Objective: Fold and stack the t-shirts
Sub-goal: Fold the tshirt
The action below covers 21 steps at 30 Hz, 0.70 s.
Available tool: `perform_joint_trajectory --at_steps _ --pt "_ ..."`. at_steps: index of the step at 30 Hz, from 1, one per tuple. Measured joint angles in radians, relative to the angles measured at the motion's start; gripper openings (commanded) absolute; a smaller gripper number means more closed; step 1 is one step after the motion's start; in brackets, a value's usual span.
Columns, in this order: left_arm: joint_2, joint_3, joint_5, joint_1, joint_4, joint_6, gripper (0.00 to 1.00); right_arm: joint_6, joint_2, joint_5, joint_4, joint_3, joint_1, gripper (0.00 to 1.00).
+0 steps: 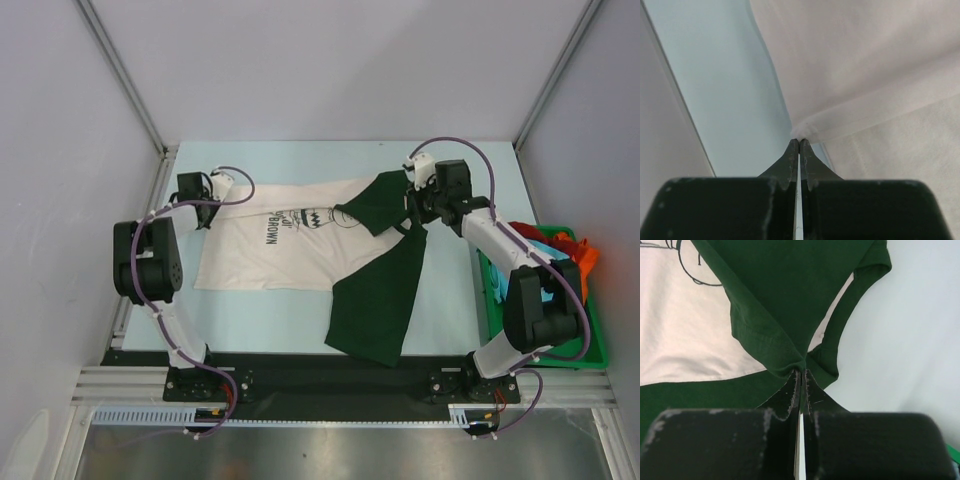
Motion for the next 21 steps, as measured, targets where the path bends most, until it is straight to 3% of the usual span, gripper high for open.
perform_joint_trajectory --at_steps 4,9,14,16,17,20,21 --pt "0.048 0.031 -0.007 0.0 -0.038 -0.02 0.02 0.0 0.001 -0.002 0.006 -0.032 0.0 0.0" --pt "0.057 0.051 -0.021 0.001 -0.054 -0.04 0.25 -0.013 0.036 -0.005 0.021 -0.037 0.0 0.0" --pt "0.055 0.051 -0.043 0.003 -0.06 -0.046 0.31 -0.031 0.076 -0.002 0.031 -0.036 -0.003 0.01" --pt "0.044 0.05 -0.047 0.003 -0.07 -0.054 0.35 -0.034 0.084 0.002 0.035 -0.033 -0.004 0.15" --pt "0.034 0.05 -0.048 0.003 -0.081 -0.059 0.36 -0.037 0.088 0.003 0.037 -0.03 -0.005 0.3" --pt "-0.017 0.046 -0.048 0.003 -0.102 -0.073 0.39 -0.055 0.093 0.013 0.044 -0.02 -0.006 0.46" --pt "-0.039 0.045 -0.048 0.003 -0.106 -0.08 0.4 -0.058 0.093 0.016 0.044 -0.017 -0.008 0.47"
